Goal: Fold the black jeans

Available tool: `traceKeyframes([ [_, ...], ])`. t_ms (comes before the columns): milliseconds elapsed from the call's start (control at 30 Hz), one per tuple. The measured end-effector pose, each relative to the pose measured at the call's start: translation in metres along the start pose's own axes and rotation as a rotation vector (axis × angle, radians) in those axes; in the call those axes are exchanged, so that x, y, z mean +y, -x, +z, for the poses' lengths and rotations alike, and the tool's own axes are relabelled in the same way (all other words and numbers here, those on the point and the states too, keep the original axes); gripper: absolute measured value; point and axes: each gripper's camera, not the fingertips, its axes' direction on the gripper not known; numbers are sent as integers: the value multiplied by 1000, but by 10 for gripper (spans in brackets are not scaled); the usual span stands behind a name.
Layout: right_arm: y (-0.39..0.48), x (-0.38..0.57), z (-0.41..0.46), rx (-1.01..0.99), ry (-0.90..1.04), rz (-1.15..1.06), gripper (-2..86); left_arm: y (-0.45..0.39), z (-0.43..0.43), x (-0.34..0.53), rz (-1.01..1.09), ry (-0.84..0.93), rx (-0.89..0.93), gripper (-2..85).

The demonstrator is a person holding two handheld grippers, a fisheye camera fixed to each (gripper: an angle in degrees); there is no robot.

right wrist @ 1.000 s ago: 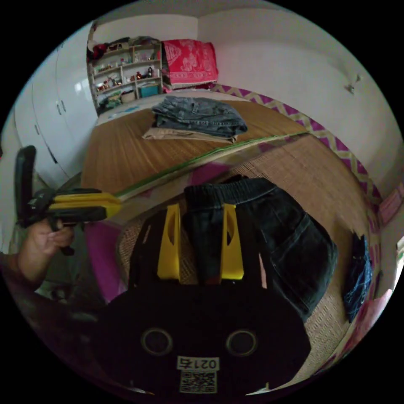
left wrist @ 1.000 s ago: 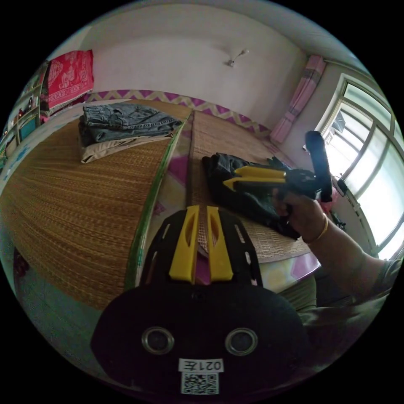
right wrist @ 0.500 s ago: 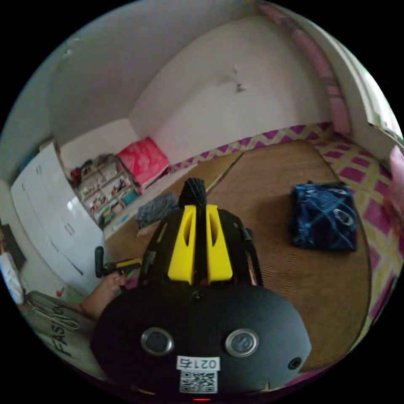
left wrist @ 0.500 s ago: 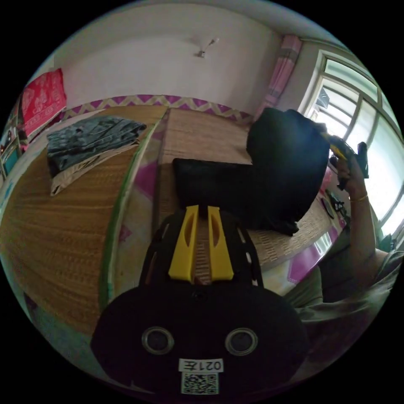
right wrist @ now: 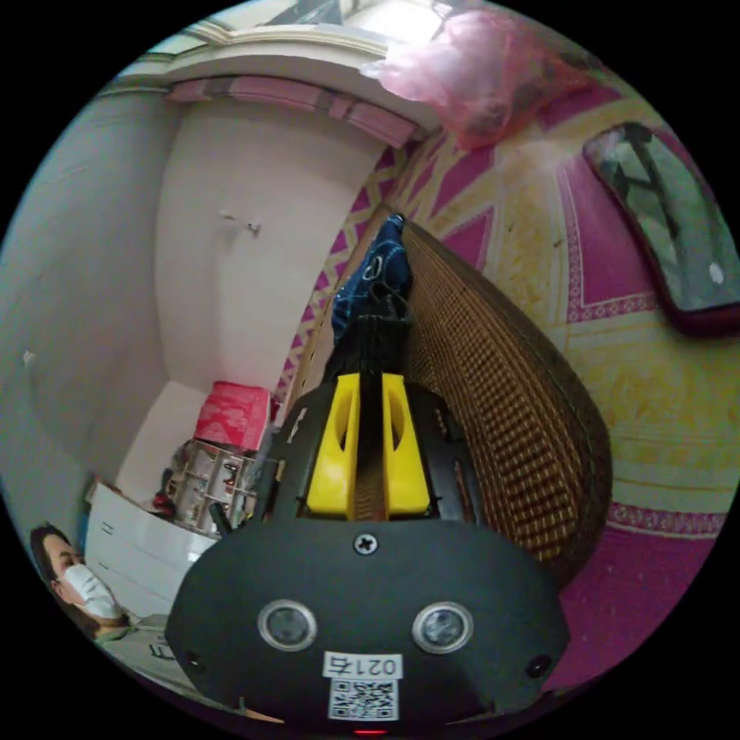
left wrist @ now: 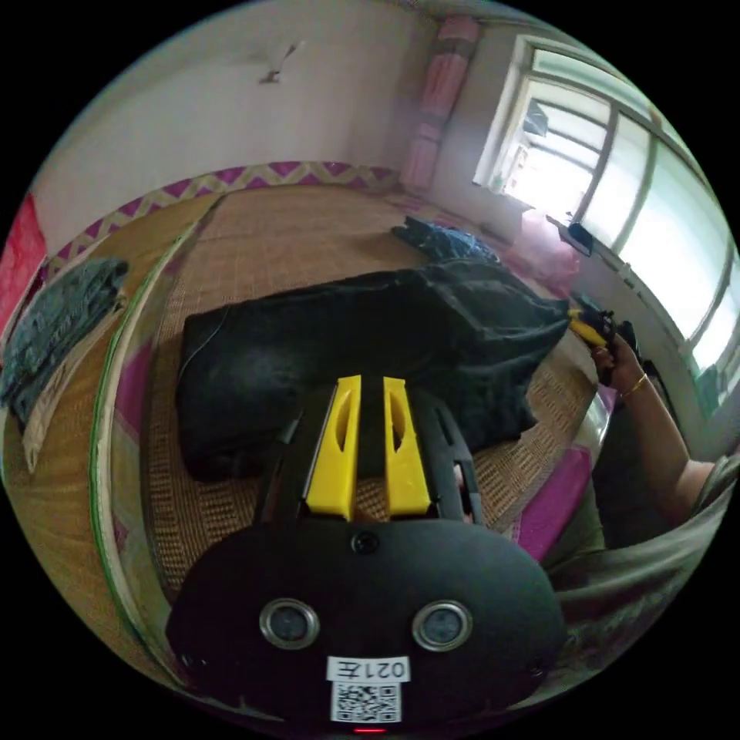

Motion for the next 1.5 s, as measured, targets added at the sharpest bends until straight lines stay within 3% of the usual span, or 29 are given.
traceKeyframes([
  [133,67,22,-20,225,-90,-284,71,-53,34,-22,234,14,-3,77],
  [267,132,56,22,366,20,-576,83,-86,73,-43,348,65,-25,95],
  [433,164,97,96,503,170,-787,88,-80,91,-63,321,74,-179,68],
  [600,168,130,166,668,317,-898,83,-44,66,-77,283,26,-127,26],
  [800,158,127,191,673,419,-848,82,77,-75,-97,61,-269,-56,9],
  [933,150,115,188,570,450,-776,90,219,-204,-80,-165,-429,-177,5],
  [1067,153,121,193,584,451,-797,96,368,-298,-22,-448,-469,-363,2],
  [1167,158,129,198,624,442,-825,96,465,-324,28,-648,-386,-342,1],
  [1333,160,129,200,628,434,-797,96,547,-291,84,-859,-208,-253,2],
  [1400,160,129,200,620,436,-790,97,561,-302,94,-919,-295,-152,3],
  [1500,165,125,195,566,445,-810,99,561,-331,94,-929,-373,-191,3],
])
